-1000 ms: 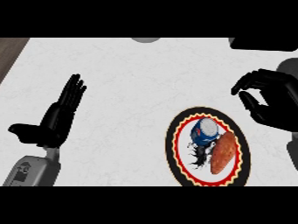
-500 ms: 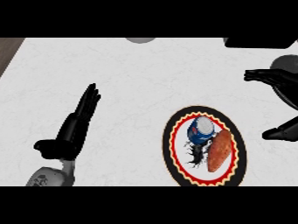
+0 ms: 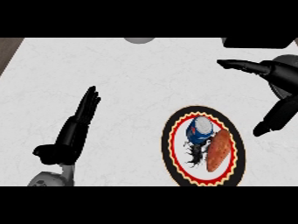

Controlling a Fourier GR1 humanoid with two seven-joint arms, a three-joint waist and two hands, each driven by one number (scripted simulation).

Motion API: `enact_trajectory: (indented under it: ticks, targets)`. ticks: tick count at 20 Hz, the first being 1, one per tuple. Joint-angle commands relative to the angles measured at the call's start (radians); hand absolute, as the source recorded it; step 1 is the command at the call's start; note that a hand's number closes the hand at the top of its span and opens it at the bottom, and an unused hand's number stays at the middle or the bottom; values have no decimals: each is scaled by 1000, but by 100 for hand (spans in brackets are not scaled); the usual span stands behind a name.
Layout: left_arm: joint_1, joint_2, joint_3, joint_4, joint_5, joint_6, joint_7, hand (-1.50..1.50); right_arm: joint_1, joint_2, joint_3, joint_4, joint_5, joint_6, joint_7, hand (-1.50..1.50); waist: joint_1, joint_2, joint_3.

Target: Pick the can from the plate and place it in the pan

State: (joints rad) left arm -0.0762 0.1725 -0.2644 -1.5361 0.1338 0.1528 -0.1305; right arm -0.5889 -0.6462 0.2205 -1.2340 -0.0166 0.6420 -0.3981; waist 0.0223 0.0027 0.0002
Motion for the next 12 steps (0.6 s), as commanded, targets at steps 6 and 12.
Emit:
enact_trajectory:
  ticks: [6,12]
  targets:
    - [-3,-9,2,8,-10,-8,0,0,-79,57,269,-84,342,-17,85,-150,-7,-1,-1]
    - [3,-31,12,-6,-21,7,18,0,-47,56,325,-60,524,-53,31,-150,-15,-2,0]
